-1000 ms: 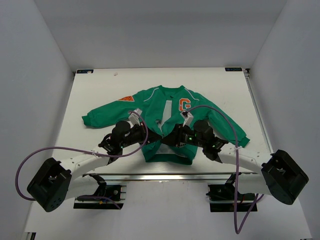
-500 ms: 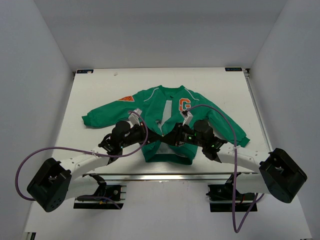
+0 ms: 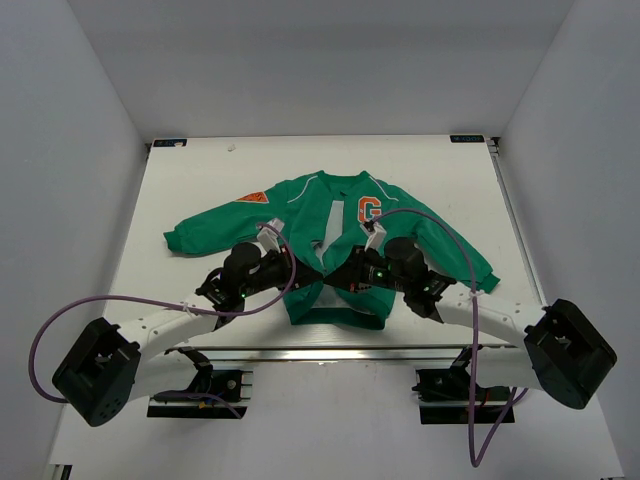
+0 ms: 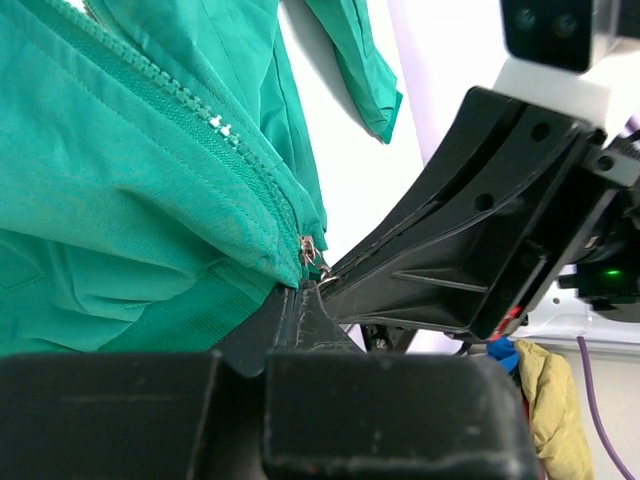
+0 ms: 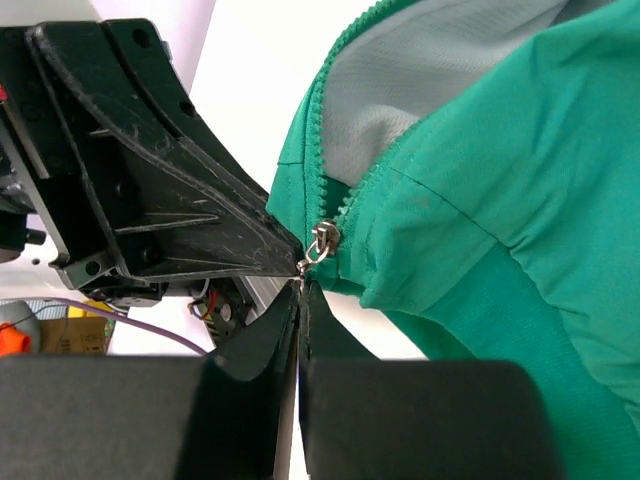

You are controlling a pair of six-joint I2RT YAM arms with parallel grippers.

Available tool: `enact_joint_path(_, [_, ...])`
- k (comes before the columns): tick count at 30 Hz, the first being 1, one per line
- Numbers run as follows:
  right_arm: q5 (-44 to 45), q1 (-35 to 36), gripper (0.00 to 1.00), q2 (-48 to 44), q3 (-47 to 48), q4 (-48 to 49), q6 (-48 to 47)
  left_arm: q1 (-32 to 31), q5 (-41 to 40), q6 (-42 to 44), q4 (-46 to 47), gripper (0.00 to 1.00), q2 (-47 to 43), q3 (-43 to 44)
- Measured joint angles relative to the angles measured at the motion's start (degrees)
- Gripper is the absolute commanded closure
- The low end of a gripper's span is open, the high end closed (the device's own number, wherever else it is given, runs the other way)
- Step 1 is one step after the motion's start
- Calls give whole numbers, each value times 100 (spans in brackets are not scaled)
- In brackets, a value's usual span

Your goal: Zip up the jacket

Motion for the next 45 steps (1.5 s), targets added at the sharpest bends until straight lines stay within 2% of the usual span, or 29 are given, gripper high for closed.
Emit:
enact_joint_path(9, [7, -4, 100, 216, 922, -1272, -275, 2, 68, 323, -144, 100, 48, 33])
enact_joint_path(17, [369, 4, 100, 586, 1537, -2166, -227, 9, 149, 673, -522, 100, 118, 210])
enact_joint_path(30, [702, -52, 100, 800, 1858, -2461, 155, 39, 138, 1051, -1202, 100, 179, 527])
enact_joint_path(34, [339, -184, 100, 1040, 2212, -2691, -225, 46, 61, 1095, -1497, 100, 179, 601])
enact_joint_path(39, [-205, -282, 100, 1276, 2656, -3329, -1405, 31, -59, 1215, -2144, 100, 258, 968])
enact_joint_path(45, [-42, -280, 100, 1268, 2693, -3770, -2273, 7, -2, 1401, -2625, 100, 264, 1139])
